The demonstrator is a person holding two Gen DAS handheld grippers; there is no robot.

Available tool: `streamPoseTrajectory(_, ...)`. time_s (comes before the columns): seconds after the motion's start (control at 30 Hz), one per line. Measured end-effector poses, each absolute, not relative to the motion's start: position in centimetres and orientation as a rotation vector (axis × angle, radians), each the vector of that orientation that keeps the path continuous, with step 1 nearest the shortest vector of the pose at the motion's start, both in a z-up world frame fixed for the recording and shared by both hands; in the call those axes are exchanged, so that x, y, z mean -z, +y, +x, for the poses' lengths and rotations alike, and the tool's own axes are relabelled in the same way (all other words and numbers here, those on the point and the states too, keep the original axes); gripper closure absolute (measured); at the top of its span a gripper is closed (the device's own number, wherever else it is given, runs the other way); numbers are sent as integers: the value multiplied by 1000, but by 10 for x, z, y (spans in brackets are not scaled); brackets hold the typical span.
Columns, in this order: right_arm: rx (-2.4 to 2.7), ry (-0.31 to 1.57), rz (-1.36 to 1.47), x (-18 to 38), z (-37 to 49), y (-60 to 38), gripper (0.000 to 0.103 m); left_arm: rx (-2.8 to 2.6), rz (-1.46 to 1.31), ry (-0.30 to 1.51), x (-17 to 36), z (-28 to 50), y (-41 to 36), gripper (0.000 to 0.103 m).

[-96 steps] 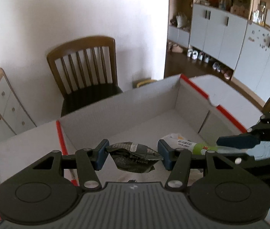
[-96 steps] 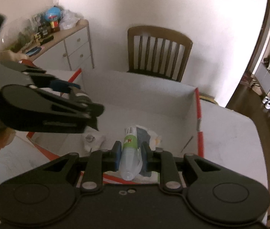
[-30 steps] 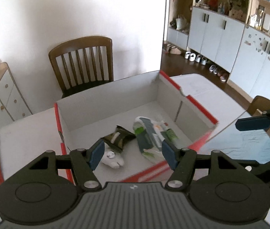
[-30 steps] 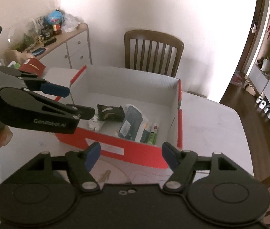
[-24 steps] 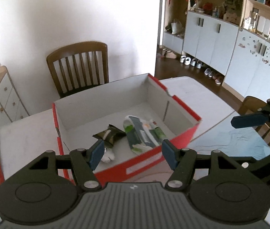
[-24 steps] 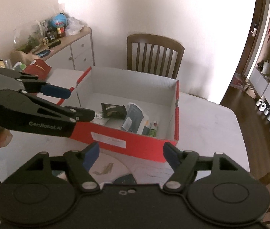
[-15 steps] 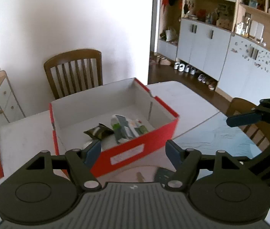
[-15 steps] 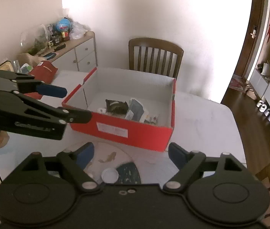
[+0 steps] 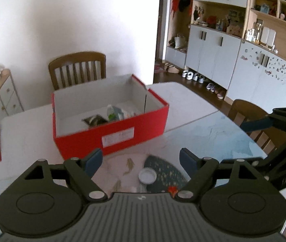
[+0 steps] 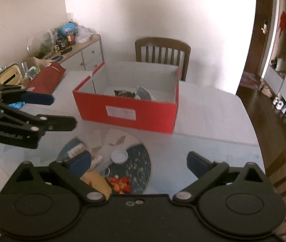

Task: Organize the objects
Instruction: 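Move both tools back from the box to the table items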

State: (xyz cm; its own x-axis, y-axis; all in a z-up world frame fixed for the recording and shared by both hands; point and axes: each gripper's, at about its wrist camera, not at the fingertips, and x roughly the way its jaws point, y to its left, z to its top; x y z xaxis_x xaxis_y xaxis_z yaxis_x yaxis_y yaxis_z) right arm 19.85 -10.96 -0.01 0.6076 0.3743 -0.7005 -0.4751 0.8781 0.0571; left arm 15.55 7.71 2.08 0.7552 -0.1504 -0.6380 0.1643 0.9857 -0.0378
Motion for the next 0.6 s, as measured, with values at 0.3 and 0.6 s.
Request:
streamPoseTrajectory(0.3, -456, 850, -121, 40, 181, -124, 1, 109, -30, 752, 25, 119, 82, 9)
streamPoseTrajectory(0.6, -421, 900, -134, 70, 172, -128, 1, 44, -68, 785, 63, 98, 91, 1)
